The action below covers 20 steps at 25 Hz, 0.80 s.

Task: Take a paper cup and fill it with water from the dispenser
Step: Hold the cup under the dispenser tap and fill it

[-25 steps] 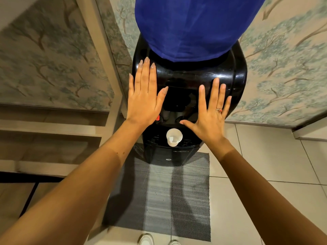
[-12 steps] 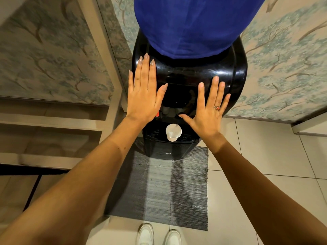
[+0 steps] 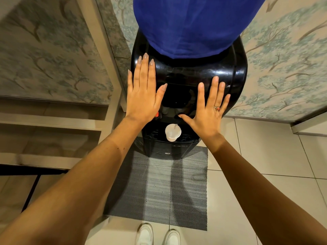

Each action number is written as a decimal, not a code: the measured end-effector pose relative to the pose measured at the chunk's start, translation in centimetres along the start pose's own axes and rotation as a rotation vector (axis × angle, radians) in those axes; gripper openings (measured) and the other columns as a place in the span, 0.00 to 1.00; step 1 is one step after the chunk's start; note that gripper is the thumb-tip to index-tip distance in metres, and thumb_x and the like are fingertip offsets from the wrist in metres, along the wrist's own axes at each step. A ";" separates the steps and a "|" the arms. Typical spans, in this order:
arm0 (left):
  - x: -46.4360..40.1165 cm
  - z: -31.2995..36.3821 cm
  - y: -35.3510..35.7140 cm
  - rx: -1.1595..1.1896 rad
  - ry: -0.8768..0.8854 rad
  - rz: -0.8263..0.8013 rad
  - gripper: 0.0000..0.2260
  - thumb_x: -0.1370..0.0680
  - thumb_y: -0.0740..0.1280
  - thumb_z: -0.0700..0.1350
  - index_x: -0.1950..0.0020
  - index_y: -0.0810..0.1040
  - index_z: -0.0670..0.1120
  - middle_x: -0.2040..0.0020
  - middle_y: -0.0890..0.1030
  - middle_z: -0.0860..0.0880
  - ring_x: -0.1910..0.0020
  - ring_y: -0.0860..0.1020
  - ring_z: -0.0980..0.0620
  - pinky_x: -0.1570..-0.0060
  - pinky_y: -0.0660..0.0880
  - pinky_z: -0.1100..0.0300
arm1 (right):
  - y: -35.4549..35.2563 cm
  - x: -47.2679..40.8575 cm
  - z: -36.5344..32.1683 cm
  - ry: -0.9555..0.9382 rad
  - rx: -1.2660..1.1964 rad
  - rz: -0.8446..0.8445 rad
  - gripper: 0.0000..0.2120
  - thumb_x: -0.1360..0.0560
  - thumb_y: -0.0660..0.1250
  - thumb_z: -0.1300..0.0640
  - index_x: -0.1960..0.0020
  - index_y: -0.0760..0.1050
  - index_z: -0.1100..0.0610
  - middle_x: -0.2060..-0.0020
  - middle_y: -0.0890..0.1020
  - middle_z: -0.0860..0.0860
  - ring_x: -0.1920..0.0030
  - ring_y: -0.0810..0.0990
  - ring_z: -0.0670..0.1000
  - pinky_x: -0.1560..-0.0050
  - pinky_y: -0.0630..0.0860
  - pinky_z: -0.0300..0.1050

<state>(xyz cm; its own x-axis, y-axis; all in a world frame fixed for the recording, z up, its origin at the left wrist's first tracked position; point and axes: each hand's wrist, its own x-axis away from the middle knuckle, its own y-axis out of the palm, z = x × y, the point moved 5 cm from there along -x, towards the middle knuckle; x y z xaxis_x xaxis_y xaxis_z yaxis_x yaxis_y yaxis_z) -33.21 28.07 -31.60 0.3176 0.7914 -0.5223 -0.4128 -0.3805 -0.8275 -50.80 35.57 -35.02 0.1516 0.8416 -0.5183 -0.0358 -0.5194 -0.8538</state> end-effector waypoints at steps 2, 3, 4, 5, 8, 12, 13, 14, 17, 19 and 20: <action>0.0 0.0 -0.1 0.001 0.000 0.002 0.29 0.17 0.50 0.57 0.22 0.53 0.39 0.21 0.55 0.38 0.22 0.52 0.42 0.24 0.50 0.42 | 0.0 0.0 0.0 0.004 0.001 -0.002 0.55 0.39 0.72 0.35 0.24 0.48 0.55 0.27 0.55 0.68 0.27 0.47 0.66 0.29 0.36 0.62; 0.0 0.0 -0.1 0.002 0.001 0.002 0.29 0.17 0.50 0.57 0.23 0.53 0.39 0.21 0.55 0.38 0.22 0.52 0.42 0.24 0.50 0.42 | 0.0 0.0 0.0 0.005 0.000 0.000 0.55 0.39 0.73 0.35 0.24 0.48 0.55 0.27 0.55 0.68 0.27 0.47 0.66 0.29 0.36 0.61; -0.1 0.0 -0.1 0.002 0.002 0.001 0.29 0.17 0.50 0.57 0.23 0.53 0.39 0.21 0.55 0.38 0.22 0.52 0.41 0.24 0.50 0.42 | -0.1 -0.1 0.0 0.006 0.000 0.003 0.55 0.39 0.73 0.35 0.24 0.48 0.55 0.27 0.55 0.68 0.27 0.47 0.66 0.29 0.36 0.61; -0.1 0.0 -0.1 0.001 0.002 0.000 0.29 0.17 0.50 0.57 0.23 0.53 0.39 0.21 0.55 0.38 0.22 0.52 0.41 0.24 0.50 0.42 | -0.1 -0.1 0.0 0.005 0.001 0.006 0.55 0.40 0.73 0.35 0.24 0.48 0.55 0.27 0.55 0.68 0.27 0.47 0.66 0.29 0.35 0.61; 0.0 0.0 0.0 -0.001 0.002 -0.004 0.29 0.17 0.50 0.57 0.23 0.53 0.39 0.21 0.55 0.38 0.22 0.52 0.41 0.23 0.50 0.41 | -0.1 -0.1 0.0 0.003 0.009 0.011 0.56 0.40 0.73 0.35 0.24 0.48 0.55 0.27 0.55 0.68 0.27 0.46 0.66 0.29 0.35 0.60; 0.0 -0.1 0.0 0.004 0.005 0.001 0.29 0.17 0.50 0.57 0.23 0.53 0.39 0.21 0.55 0.38 0.22 0.52 0.41 0.23 0.50 0.41 | -0.1 -0.1 0.0 0.003 0.015 0.013 0.55 0.40 0.73 0.34 0.24 0.49 0.56 0.27 0.56 0.68 0.27 0.47 0.66 0.29 0.35 0.60; 0.0 0.0 0.0 0.006 0.004 0.001 0.29 0.17 0.50 0.57 0.23 0.53 0.39 0.21 0.55 0.38 0.22 0.52 0.42 0.23 0.50 0.41 | -0.1 -0.1 0.1 0.003 0.016 0.015 0.55 0.40 0.73 0.34 0.24 0.49 0.56 0.27 0.56 0.68 0.27 0.47 0.66 0.29 0.35 0.60; 0.0 0.0 0.0 0.006 0.004 0.002 0.29 0.17 0.49 0.57 0.22 0.53 0.39 0.21 0.55 0.38 0.22 0.52 0.42 0.23 0.50 0.41 | -0.1 -0.1 0.1 0.003 0.017 0.016 0.55 0.40 0.73 0.34 0.24 0.49 0.56 0.27 0.56 0.68 0.27 0.47 0.66 0.29 0.34 0.60; -0.1 0.0 0.0 -0.003 0.001 0.004 0.29 0.17 0.49 0.57 0.22 0.53 0.39 0.21 0.55 0.39 0.22 0.52 0.42 0.23 0.51 0.41 | -0.1 -0.1 0.1 0.003 0.022 0.016 0.55 0.40 0.73 0.34 0.24 0.49 0.56 0.27 0.56 0.68 0.27 0.47 0.66 0.29 0.35 0.60; 0.0 0.0 0.0 -0.005 0.002 0.003 0.29 0.17 0.49 0.57 0.23 0.54 0.39 0.21 0.55 0.38 0.22 0.52 0.42 0.23 0.51 0.42 | -0.1 -0.1 0.1 0.006 0.022 0.012 0.56 0.40 0.73 0.34 0.24 0.49 0.55 0.27 0.56 0.68 0.27 0.47 0.66 0.29 0.35 0.60; 0.0 0.0 0.0 -0.004 0.002 0.004 0.29 0.17 0.49 0.57 0.23 0.54 0.39 0.21 0.55 0.38 0.22 0.52 0.42 0.23 0.51 0.42 | -0.1 -0.1 0.1 0.007 0.020 0.009 0.56 0.40 0.73 0.34 0.24 0.48 0.55 0.27 0.56 0.68 0.27 0.47 0.66 0.29 0.36 0.60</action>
<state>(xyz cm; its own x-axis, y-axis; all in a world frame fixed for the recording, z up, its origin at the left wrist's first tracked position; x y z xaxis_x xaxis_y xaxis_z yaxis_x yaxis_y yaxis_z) -33.18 28.04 -31.56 0.3181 0.7890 -0.5257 -0.4102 -0.3854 -0.8266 -50.88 35.52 -34.90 0.1586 0.8359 -0.5255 -0.0568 -0.5237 -0.8500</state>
